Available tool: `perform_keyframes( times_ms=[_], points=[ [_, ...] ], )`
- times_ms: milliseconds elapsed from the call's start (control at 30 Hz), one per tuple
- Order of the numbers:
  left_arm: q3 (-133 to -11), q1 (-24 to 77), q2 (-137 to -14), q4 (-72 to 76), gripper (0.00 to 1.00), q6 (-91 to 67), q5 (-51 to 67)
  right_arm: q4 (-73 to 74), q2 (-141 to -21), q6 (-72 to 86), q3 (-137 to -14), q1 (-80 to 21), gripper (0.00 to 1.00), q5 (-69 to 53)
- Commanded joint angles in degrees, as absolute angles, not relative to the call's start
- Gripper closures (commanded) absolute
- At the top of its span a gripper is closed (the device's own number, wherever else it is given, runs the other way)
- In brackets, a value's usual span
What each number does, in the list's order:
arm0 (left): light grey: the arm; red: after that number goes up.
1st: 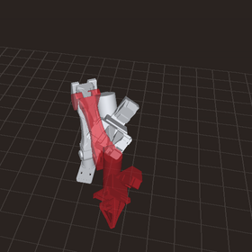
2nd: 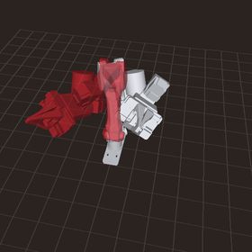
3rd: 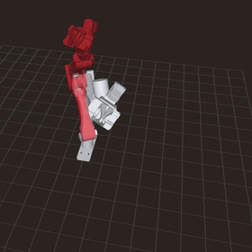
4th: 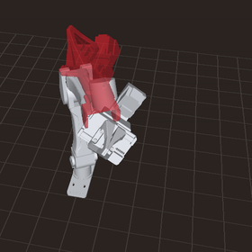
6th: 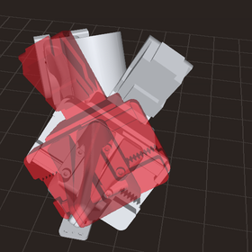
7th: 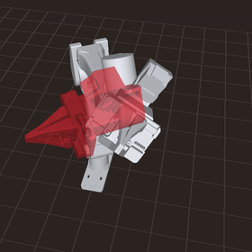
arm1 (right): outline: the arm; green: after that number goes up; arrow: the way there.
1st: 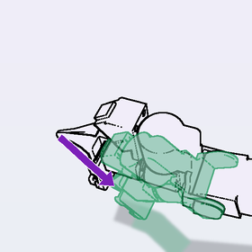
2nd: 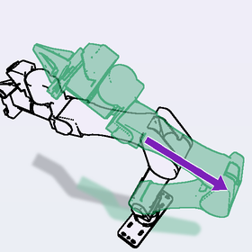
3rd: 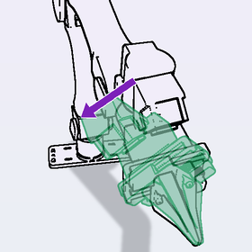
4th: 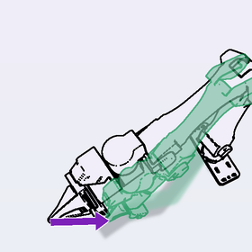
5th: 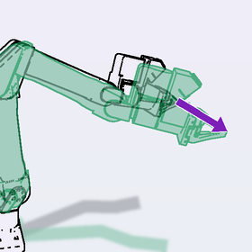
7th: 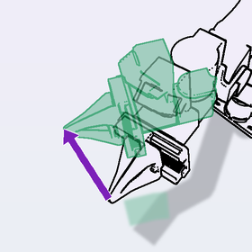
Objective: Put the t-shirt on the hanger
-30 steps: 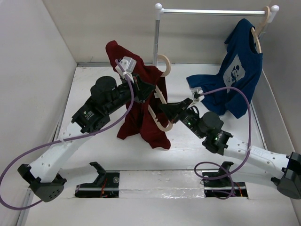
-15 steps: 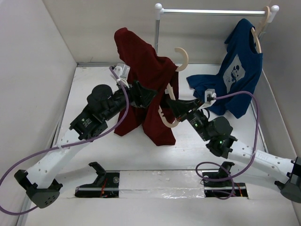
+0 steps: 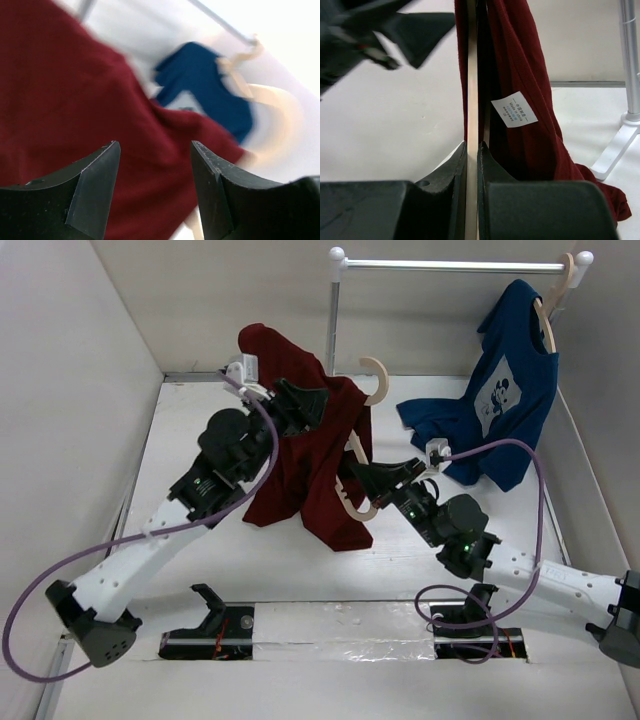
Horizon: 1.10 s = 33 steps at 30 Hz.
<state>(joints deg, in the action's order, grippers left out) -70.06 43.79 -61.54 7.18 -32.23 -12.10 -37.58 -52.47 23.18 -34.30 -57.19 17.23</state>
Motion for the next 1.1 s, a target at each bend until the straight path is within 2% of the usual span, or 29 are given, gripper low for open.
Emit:
perform_keyframes(
  times_ms=[0,133,300,600,867,1067],
  points=[
    [-74.1,43.9,-63.5,8.3,0.46,-29.1,-21.9,-43.7,-50.1,21.6,-35.0,-58.1,1.00,19.2],
    [-77.0,43.9,-65.4,6.3,0.45,-24.4,-30.7,-42.5,-48.7,21.4,-34.9,-58.1,1.00,19.6],
    [-73.9,42.1,-62.7,7.6,0.44,-24.5,-32.1,-40.7,-46.2,21.4,-34.2,-58.1,1.00,21.9],
    [-66.7,26.6,-60.5,8.1,0.39,-32.0,-15.6,-33.5,-42.5,21.5,-36.6,-56.9,1.00,18.3],
    [-65.8,26.0,-64.9,11.4,0.37,-32.3,-11.7,-31.5,-39.7,21.9,-36.7,-56.9,1.00,15.0],
    [-62.9,26.0,-65.7,16.9,0.41,-31.9,-7.9,-27.9,-39.9,22.5,-38.9,-56.9,1.00,12.4]
  ],
)
